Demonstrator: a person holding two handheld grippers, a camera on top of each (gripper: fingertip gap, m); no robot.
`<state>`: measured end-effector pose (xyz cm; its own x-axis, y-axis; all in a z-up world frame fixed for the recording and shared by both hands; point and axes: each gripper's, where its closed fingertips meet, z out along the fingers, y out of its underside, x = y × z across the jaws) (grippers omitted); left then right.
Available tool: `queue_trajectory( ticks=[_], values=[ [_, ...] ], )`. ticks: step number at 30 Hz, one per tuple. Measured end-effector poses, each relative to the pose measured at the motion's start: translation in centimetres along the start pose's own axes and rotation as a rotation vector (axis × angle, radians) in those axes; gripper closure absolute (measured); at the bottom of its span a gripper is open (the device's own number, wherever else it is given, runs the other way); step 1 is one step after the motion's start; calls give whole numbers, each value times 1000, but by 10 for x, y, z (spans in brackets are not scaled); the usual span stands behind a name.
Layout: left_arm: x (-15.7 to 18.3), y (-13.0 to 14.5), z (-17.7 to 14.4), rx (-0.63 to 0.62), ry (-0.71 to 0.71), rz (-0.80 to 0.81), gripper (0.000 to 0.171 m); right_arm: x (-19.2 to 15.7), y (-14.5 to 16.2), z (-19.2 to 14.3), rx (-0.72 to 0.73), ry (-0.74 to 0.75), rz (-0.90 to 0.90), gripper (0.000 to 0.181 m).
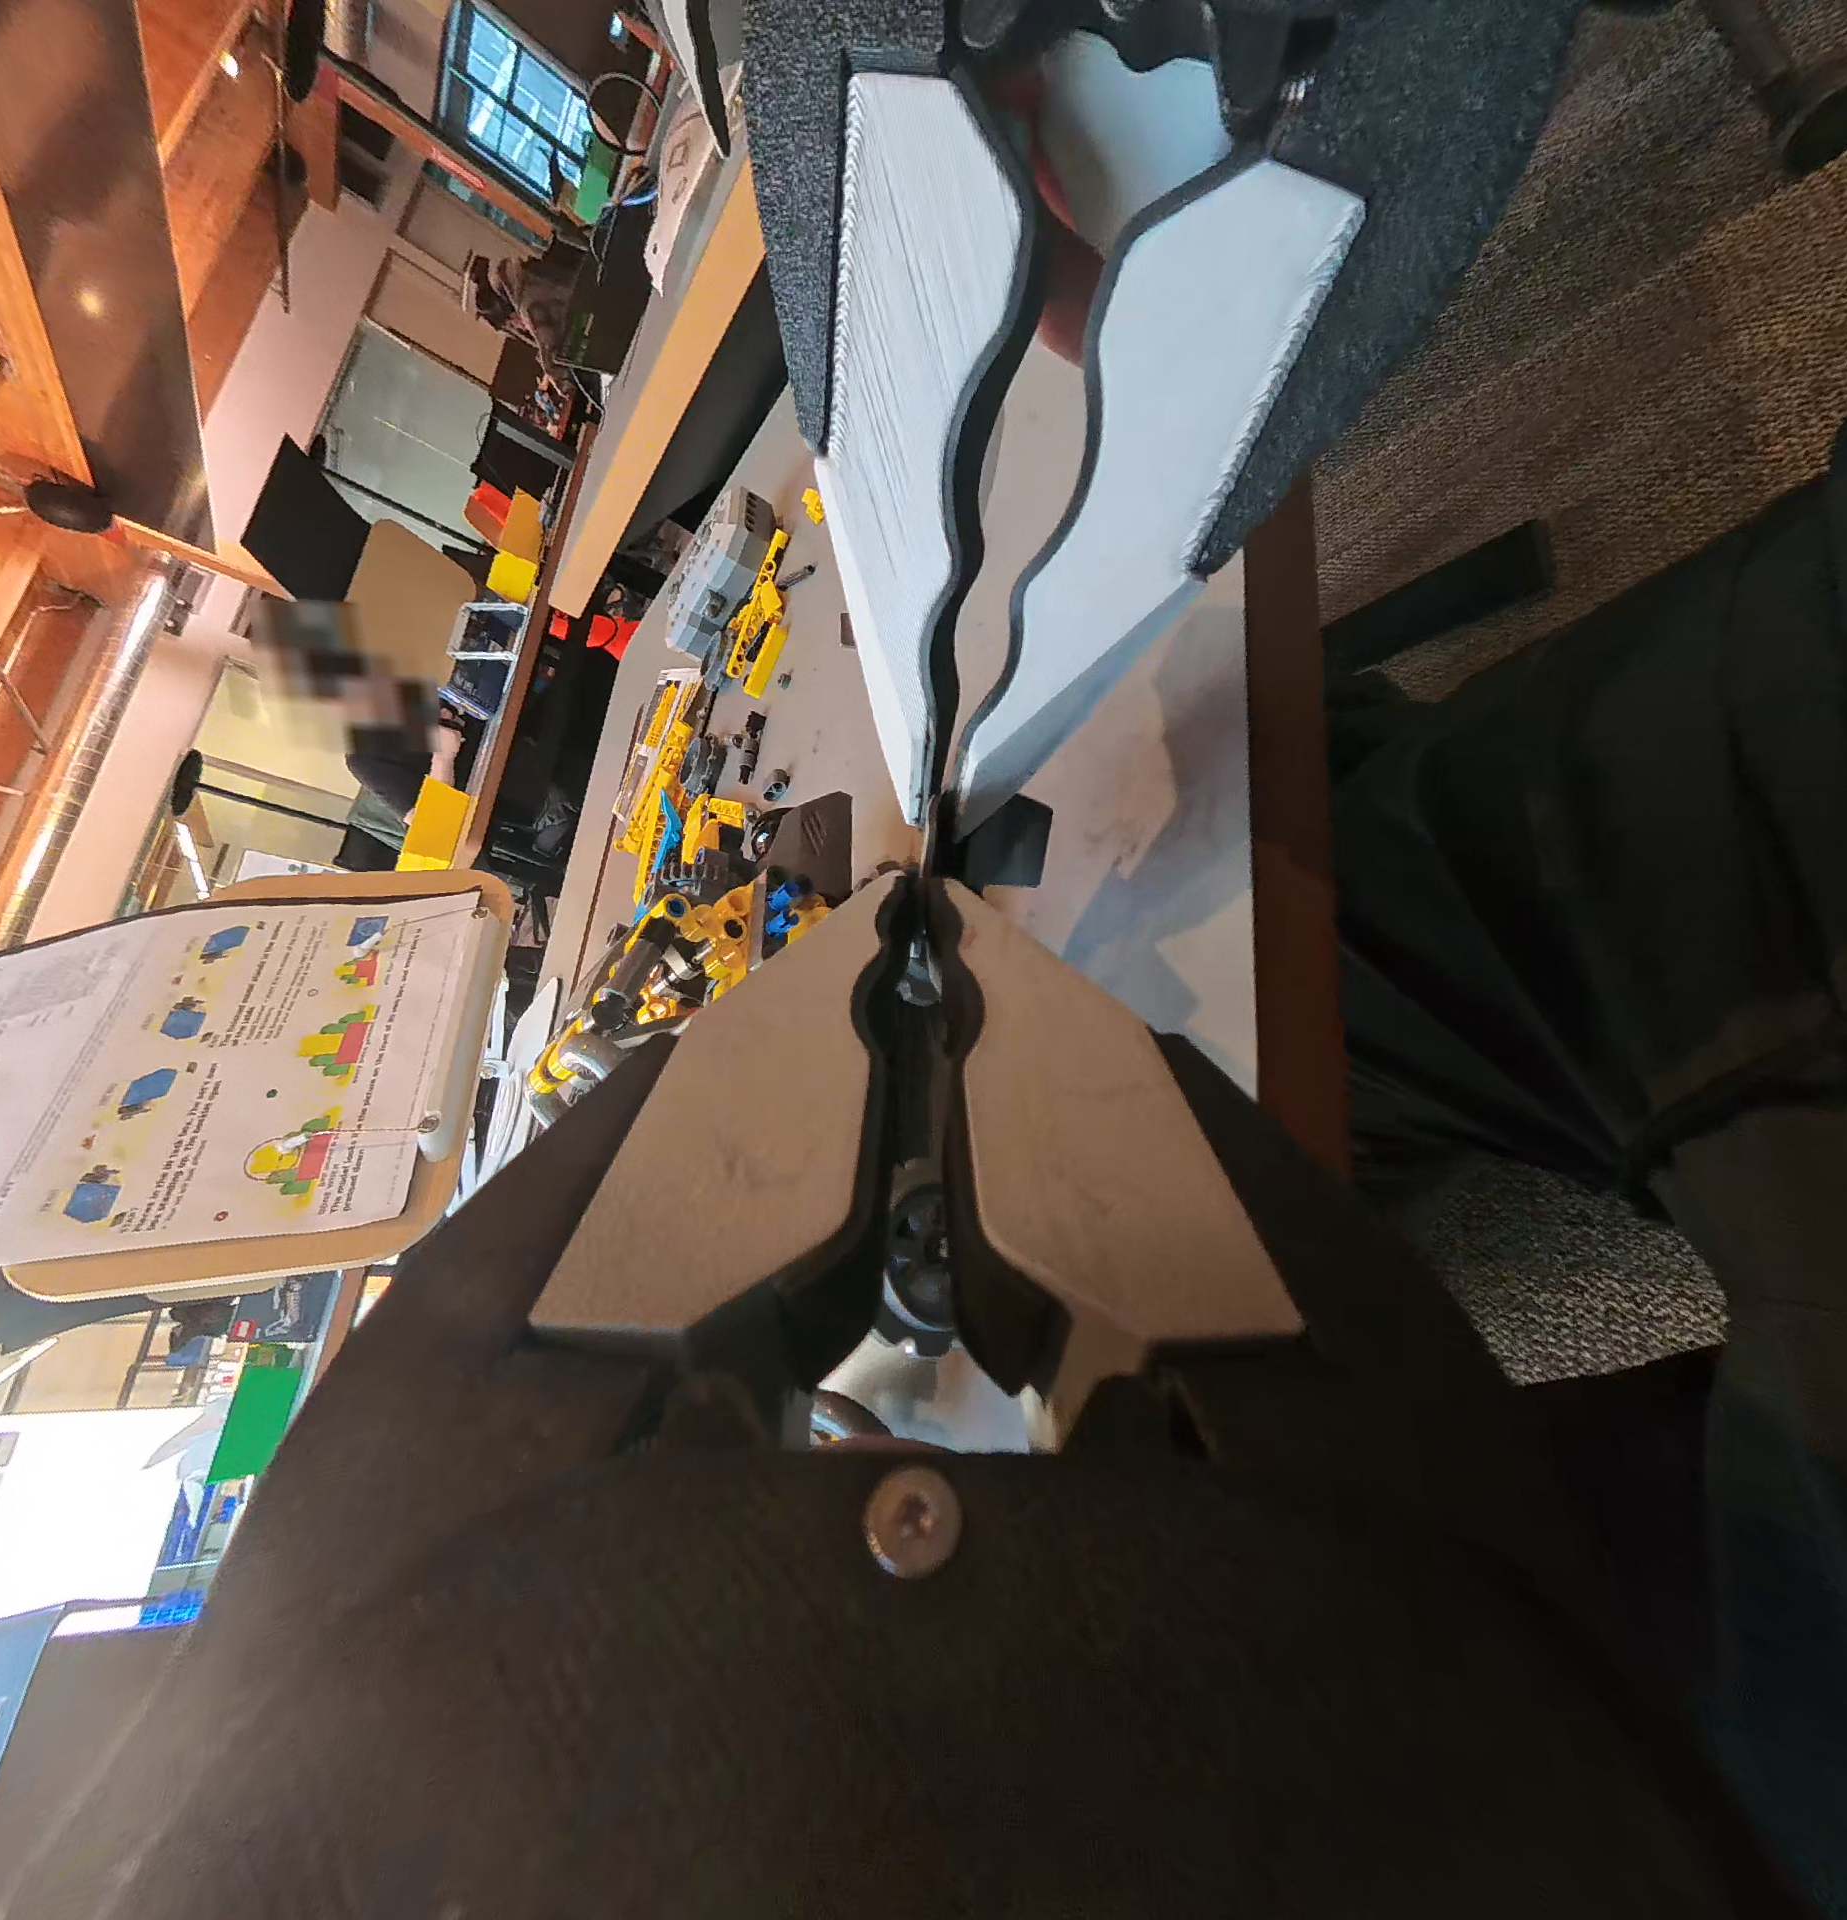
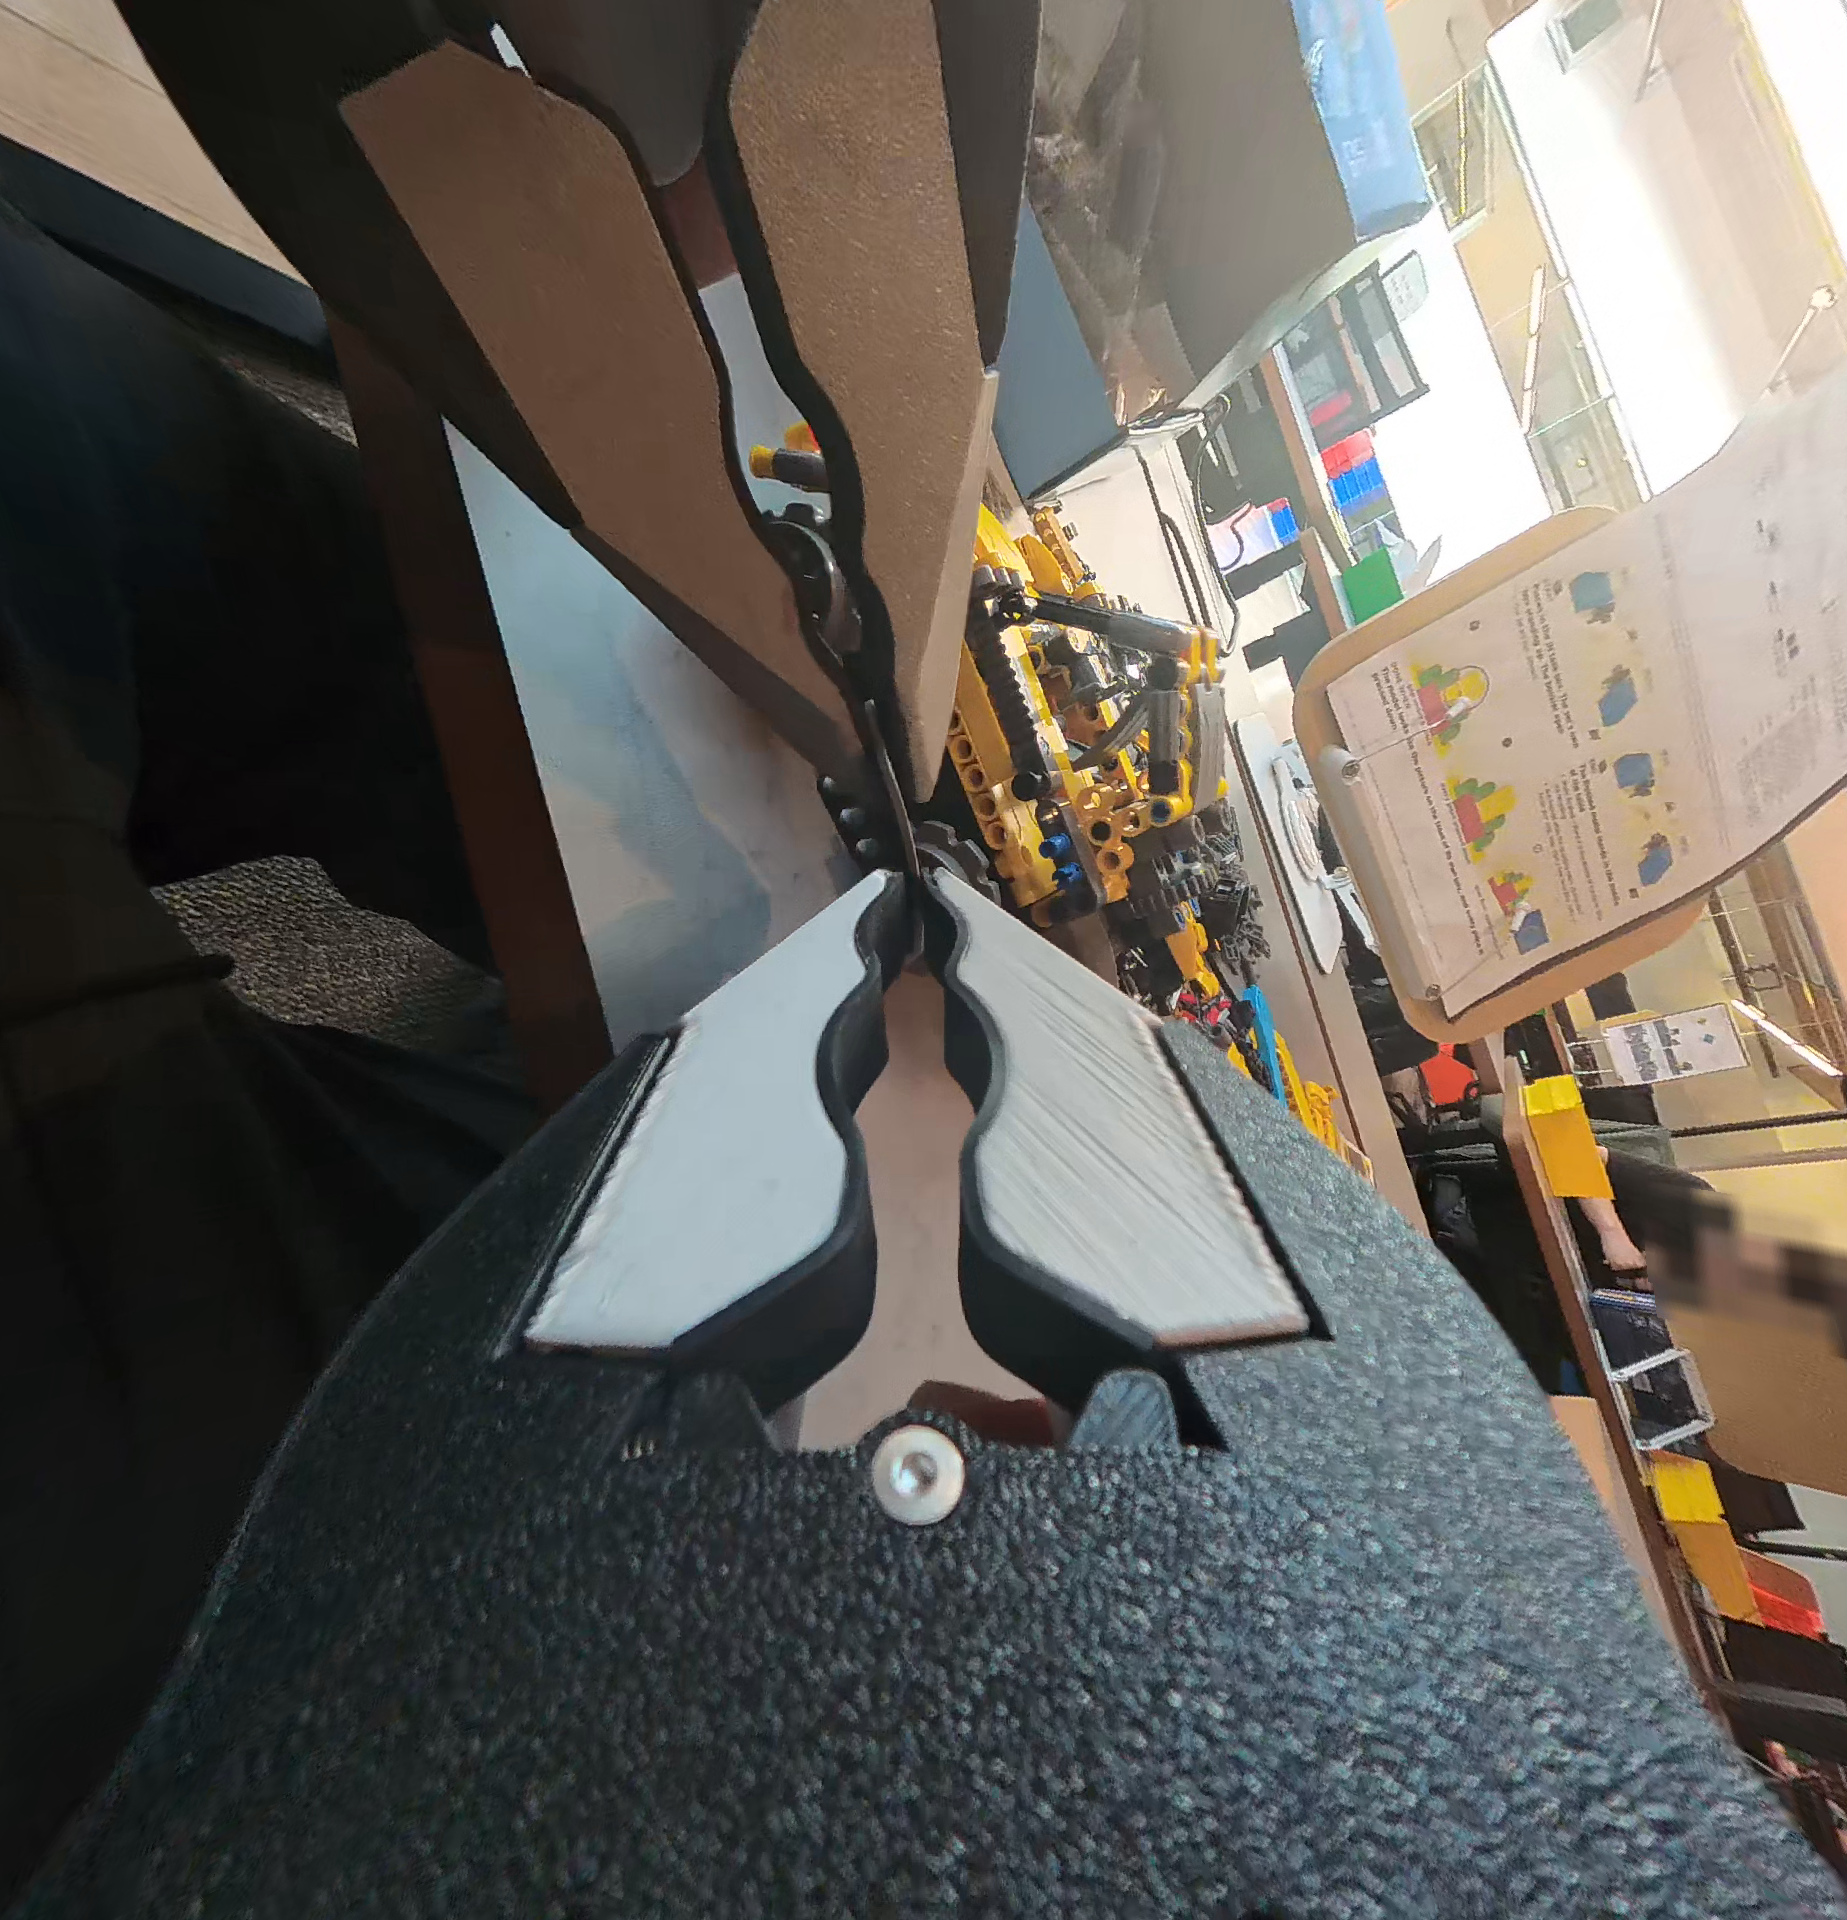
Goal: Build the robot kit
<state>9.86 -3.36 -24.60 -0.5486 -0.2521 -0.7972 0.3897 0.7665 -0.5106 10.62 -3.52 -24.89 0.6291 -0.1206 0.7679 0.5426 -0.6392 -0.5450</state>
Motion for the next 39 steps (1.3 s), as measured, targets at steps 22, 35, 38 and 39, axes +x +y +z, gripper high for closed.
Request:
queue_trajectory(
  ticks=[22,35,38,39],
  values=[
    [-100,33,-35,103,-64,-684,143,100,9,-64,599,-46,1004,181],
    [-86,62,-11,62,336,-1038,103,71,12,-30,259,46,605,181],
    [-89,50,-11,99,315,-1058,102,62,9,-21,153,114,409,181],
    [-89,43,-13,118,290,-1051,101,59,10,-19,125,133,365,181]
  ],
)
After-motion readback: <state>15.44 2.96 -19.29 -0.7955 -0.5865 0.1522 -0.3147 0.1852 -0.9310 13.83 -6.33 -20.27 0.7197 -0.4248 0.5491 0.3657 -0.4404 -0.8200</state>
